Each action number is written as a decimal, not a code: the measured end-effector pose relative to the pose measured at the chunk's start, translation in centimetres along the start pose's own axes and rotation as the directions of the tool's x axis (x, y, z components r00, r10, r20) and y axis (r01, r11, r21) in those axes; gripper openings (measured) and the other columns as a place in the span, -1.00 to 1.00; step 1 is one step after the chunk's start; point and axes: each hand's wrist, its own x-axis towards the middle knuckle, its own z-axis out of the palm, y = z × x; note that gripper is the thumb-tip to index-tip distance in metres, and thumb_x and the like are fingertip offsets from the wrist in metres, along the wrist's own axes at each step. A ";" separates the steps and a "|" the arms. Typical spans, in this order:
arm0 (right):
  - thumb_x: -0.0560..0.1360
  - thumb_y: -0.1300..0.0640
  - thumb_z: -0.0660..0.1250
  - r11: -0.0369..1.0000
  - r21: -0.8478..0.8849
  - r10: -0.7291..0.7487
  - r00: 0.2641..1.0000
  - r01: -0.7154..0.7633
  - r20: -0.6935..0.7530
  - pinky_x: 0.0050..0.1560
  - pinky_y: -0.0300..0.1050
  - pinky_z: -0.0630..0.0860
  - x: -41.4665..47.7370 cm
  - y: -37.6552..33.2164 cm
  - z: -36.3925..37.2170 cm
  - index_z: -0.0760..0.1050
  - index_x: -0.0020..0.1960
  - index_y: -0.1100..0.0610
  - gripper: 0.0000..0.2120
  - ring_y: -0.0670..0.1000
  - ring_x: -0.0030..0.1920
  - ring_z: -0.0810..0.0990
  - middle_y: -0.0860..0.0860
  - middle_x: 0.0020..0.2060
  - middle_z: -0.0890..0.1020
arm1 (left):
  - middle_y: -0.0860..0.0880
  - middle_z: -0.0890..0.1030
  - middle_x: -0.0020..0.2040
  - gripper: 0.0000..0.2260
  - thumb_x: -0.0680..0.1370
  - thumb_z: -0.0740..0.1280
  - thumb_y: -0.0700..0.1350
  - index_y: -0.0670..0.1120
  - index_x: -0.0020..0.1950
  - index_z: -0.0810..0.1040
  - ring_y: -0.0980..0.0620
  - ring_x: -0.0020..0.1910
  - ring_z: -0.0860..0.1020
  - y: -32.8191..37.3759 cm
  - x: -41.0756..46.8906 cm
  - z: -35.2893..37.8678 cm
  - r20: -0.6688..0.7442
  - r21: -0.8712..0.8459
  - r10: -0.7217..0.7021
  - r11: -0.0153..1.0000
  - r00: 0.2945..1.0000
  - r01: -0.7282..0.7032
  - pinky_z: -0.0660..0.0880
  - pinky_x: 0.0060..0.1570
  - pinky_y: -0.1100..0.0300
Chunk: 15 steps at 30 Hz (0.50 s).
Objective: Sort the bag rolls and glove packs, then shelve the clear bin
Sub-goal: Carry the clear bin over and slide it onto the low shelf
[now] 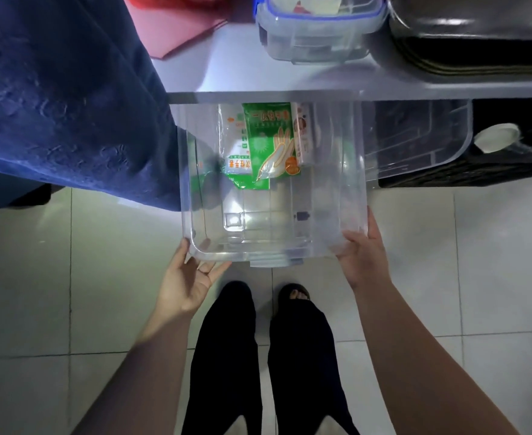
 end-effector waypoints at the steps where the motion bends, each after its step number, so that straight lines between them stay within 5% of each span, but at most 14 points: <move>1: 0.46 0.50 0.09 1.000 0.010 0.005 0.999 -0.005 0.041 0.24 0.27 0.44 -0.3 0.1 -0.2 0.37 0.40 -0.06 -0.34 0.24 0.27 0.50 0.13 0.31 0.50 | -0.15 0.52 0.22 -0.83 0.51 0.31 0.01 0.04 -0.13 0.69 -0.22 0.15 0.57 -0.1 -0.1 0.2 -0.004 -0.025 -0.001 1.000 1.000 0.001 0.49 0.08 -0.30; 6: 0.49 0.52 0.09 0.999 -0.017 -0.042 0.987 0.045 0.153 0.19 0.16 0.51 0.5 -1.6 0.7 0.36 0.40 -0.01 -0.38 0.13 0.22 0.56 0.05 0.23 0.59 | -0.18 0.56 0.19 -0.75 0.58 0.25 0.00 -0.02 -0.09 0.70 -0.25 0.16 0.58 1.8 0.8 1.6 0.012 -0.133 0.047 0.990 0.999 -0.045 0.50 0.06 -0.33; 9: 0.53 0.51 0.09 0.996 -0.044 -0.077 0.992 0.082 0.098 0.15 0.08 0.55 2.8 -2.6 2.5 0.26 0.47 -0.01 -0.37 0.07 0.21 0.58 0.07 0.31 0.51 | -0.18 0.59 0.23 -0.77 0.60 0.24 -0.01 -0.03 0.02 0.67 -0.28 0.19 0.56 3.5 2.6 3.5 0.049 -0.133 0.067 0.989 0.997 -0.060 0.53 0.00 -0.33; 15: 0.55 0.47 0.14 0.994 0.095 -0.043 0.999 0.045 -0.022 0.27 0.23 0.44 5.8 -2.3 4.8 0.31 0.44 0.01 -0.43 0.16 0.28 0.50 0.10 0.35 0.47 | -0.06 0.65 0.14 -0.79 0.62 0.21 0.07 0.05 0.12 0.57 -0.11 0.17 0.59 4.7 4.5 5.8 -0.029 0.094 0.156 0.984 0.987 -0.152 0.56 0.04 -0.23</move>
